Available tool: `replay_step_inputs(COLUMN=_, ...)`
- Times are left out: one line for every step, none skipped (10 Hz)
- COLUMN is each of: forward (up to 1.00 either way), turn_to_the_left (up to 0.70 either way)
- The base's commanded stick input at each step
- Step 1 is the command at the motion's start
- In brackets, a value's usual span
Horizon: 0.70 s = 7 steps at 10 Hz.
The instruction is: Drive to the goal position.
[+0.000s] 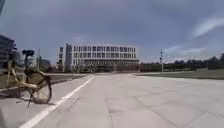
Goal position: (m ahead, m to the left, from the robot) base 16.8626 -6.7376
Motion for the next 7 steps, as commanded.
replay_step_inputs(forward=1.0, turn_to_the_left=0.0)
replay_step_inputs(forward=1.0, turn_to_the_left=0.0)
replay_step_inputs(forward=1.0, turn_to_the_left=0.0)
replay_step_inputs(forward=1.0, turn_to_the_left=-0.03)
replay_step_inputs(forward=1.0, turn_to_the_left=-0.17)
replay_step_inputs(forward=1.0, turn_to_the_left=-0.3)
replay_step_inputs(forward=1.0, turn_to_the_left=-0.35)
